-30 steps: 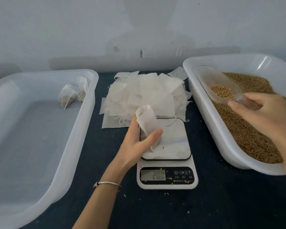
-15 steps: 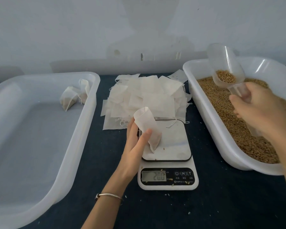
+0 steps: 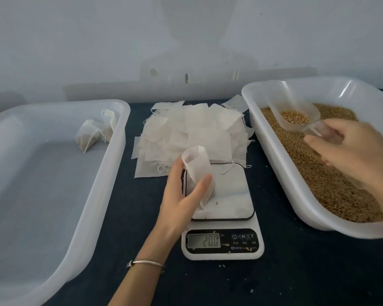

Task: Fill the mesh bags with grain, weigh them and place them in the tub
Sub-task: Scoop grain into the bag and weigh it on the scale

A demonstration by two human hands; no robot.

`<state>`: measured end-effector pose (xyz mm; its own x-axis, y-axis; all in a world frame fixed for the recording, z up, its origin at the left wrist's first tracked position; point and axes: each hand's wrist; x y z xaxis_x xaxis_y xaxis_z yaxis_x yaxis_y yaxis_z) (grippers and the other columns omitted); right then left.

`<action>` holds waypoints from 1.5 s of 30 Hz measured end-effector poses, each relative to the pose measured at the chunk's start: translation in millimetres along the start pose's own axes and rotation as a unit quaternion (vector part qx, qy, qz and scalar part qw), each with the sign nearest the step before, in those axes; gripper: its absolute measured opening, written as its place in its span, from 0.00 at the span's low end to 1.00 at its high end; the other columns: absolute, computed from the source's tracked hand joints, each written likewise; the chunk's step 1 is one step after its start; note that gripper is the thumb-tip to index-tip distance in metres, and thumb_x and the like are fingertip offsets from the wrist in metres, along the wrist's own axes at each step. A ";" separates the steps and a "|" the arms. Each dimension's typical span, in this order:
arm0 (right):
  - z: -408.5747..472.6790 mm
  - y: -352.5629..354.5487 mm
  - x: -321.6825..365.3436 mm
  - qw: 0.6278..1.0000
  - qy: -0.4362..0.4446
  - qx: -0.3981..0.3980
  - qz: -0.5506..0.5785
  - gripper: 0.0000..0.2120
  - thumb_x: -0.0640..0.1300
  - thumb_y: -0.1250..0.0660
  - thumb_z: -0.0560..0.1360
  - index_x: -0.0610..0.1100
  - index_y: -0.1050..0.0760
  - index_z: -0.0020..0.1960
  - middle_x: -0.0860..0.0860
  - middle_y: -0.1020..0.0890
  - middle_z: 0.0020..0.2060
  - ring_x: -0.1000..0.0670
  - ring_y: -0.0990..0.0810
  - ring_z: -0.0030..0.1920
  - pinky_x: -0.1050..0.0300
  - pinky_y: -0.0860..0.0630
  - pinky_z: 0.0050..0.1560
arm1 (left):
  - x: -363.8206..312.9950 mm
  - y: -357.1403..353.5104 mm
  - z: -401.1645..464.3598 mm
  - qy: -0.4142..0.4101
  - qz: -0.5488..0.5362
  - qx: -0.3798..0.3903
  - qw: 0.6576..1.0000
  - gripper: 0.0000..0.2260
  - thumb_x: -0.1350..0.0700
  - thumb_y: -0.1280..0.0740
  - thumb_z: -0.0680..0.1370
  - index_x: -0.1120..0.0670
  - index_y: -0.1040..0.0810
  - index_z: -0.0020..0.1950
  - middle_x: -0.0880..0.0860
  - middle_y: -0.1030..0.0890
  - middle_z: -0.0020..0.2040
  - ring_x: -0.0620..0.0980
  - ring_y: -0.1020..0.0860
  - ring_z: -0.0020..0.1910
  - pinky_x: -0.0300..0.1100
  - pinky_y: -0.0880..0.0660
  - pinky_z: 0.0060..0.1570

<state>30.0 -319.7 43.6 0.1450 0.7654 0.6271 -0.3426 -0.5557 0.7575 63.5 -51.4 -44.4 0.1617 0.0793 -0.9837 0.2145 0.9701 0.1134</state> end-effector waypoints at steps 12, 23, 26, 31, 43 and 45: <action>8.9 71.2 62.8 0.935 0.154 0.288 -0.139 0.19 0.75 0.40 0.62 0.78 0.30 0.53 0.76 0.22 0.39 0.73 0.23 0.41 0.67 0.32 0.37 | -22.3 -19.4 36.6 -0.048 0.080 0.060 0.994 0.28 0.59 0.26 0.70 0.46 0.34 0.65 0.46 0.23 0.53 0.42 0.23 0.50 0.34 0.25 0.50; 31.2 76.7 85.9 0.911 0.129 0.327 -0.215 0.19 0.72 0.39 0.55 0.79 0.30 0.46 0.70 0.20 0.34 0.63 0.20 0.34 0.56 0.21 0.40 | -22.1 -27.8 30.1 -0.056 0.139 0.030 0.988 0.25 0.60 0.28 0.72 0.39 0.37 0.58 0.45 0.24 0.46 0.38 0.27 0.36 0.29 0.30 0.35; 34.8 79.3 84.5 0.910 0.103 0.331 -0.227 0.18 0.72 0.39 0.54 0.78 0.29 0.45 0.62 0.18 0.31 0.58 0.19 0.30 0.50 0.19 0.42 | -23.1 -29.5 28.7 -0.066 0.146 0.029 0.987 0.25 0.59 0.27 0.72 0.42 0.36 0.61 0.44 0.24 0.46 0.37 0.27 0.38 0.29 0.31 0.37; 37.4 80.7 88.7 0.906 0.088 0.333 -0.244 0.21 0.73 0.40 0.50 0.78 0.30 0.44 0.59 0.17 0.30 0.55 0.17 0.31 0.48 0.18 0.42 | -25.4 -31.4 27.7 -0.081 0.160 0.030 0.983 0.27 0.57 0.26 0.71 0.42 0.37 0.61 0.43 0.23 0.47 0.39 0.25 0.45 0.29 0.29 0.42; 32.8 79.7 102.3 0.902 0.091 0.327 -0.266 0.15 0.68 0.37 0.56 0.74 0.27 0.44 0.57 0.19 0.24 0.57 0.20 0.27 0.54 0.19 0.42 | -30.2 -28.8 26.0 -0.070 0.118 0.036 0.990 0.28 0.57 0.25 0.71 0.45 0.36 0.64 0.41 0.25 0.51 0.35 0.26 0.52 0.22 0.32 0.47; 33.4 79.7 102.1 0.905 0.094 0.320 -0.265 0.17 0.69 0.38 0.55 0.78 0.31 0.44 0.58 0.18 0.27 0.57 0.19 0.30 0.53 0.19 0.43 | -29.6 -28.2 25.8 -0.065 0.110 0.038 0.991 0.28 0.57 0.25 0.71 0.44 0.36 0.64 0.41 0.24 0.52 0.34 0.26 0.52 0.22 0.32 0.48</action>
<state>48.5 -296.7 174.1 -0.0494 0.9878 0.1477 0.3459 -0.1218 0.9303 77.5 -87.0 -14.9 0.3340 0.2510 -0.9085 0.2326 0.9121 0.3375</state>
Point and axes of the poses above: each hand's wrist, its own z-axis towards the middle knuckle, its own y-axis out of the back of the hand, x = y × z
